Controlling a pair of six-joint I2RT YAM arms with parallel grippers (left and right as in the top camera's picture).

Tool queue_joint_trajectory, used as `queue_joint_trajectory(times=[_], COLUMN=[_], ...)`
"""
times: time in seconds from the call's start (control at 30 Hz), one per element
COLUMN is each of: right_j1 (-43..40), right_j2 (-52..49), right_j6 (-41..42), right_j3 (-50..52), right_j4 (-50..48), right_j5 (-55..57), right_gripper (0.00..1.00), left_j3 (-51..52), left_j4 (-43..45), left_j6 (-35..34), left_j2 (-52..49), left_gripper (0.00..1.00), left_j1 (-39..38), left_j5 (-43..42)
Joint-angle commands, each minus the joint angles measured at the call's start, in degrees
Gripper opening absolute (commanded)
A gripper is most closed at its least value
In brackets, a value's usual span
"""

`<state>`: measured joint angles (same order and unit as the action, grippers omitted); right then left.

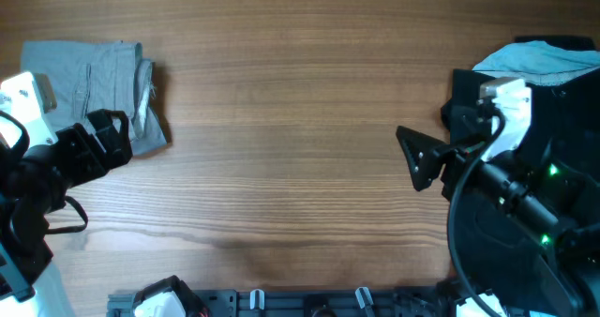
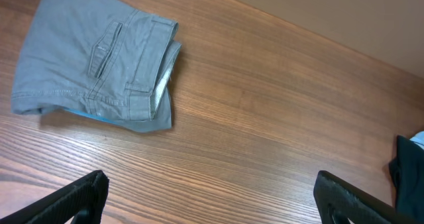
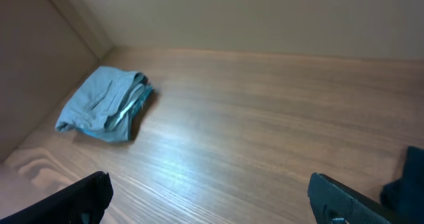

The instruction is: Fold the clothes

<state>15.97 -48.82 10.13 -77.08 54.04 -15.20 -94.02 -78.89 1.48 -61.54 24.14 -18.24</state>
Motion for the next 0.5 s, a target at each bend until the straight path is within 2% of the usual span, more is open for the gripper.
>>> queue_joint_trajectory(times=[0.0,0.1,0.17,0.23,0.3,0.33,0.4,0.47], right_j1=[0.24,0.24,0.24,0.22,0.11,0.00,-0.52,-1.25], right_j2=[-1.64,-2.34,-1.60,0.02,3.39,5.55,9.22,13.33], right_j6=[-0.85,0.50,-0.96,-12.13,-26.69,-29.29,-27.78,-22.36], right_j3=[-0.26,-0.26,-0.26,-0.15,0.52,1.18,2.58,4.94], right_j4=[2.47,3.41,-0.72,-5.20,-9.60,-10.71,-11.19,-10.91], right_j5=[-2.73,-2.12,4.96,7.26,5.77,5.75,5.75,5.81], right_gripper=[1.00,1.00,1.00,1.00,1.00,1.00,1.00,1.00], left_j3=[0.20,0.20,0.20,0.20,0.20,0.20,0.20,0.20], left_j4=[0.15,0.15,0.15,0.15,0.15,0.15,0.15,0.15], left_j6=[1.09,1.11,1.09,1.09,1.11,1.09,1.09,1.09], left_j2=[-0.07,-0.07,-0.07,-0.07,-0.13,-0.13,-0.13,-0.13], left_gripper=[1.00,1.00,1.00,1.00,1.00,1.00,1.00,1.00], left_j1=[-0.31,-0.31,-0.31,-0.31,-0.31,-0.31,-0.31,-0.31], left_j5=[0.09,0.09,0.09,0.11,0.09,0.09,0.09,0.09])
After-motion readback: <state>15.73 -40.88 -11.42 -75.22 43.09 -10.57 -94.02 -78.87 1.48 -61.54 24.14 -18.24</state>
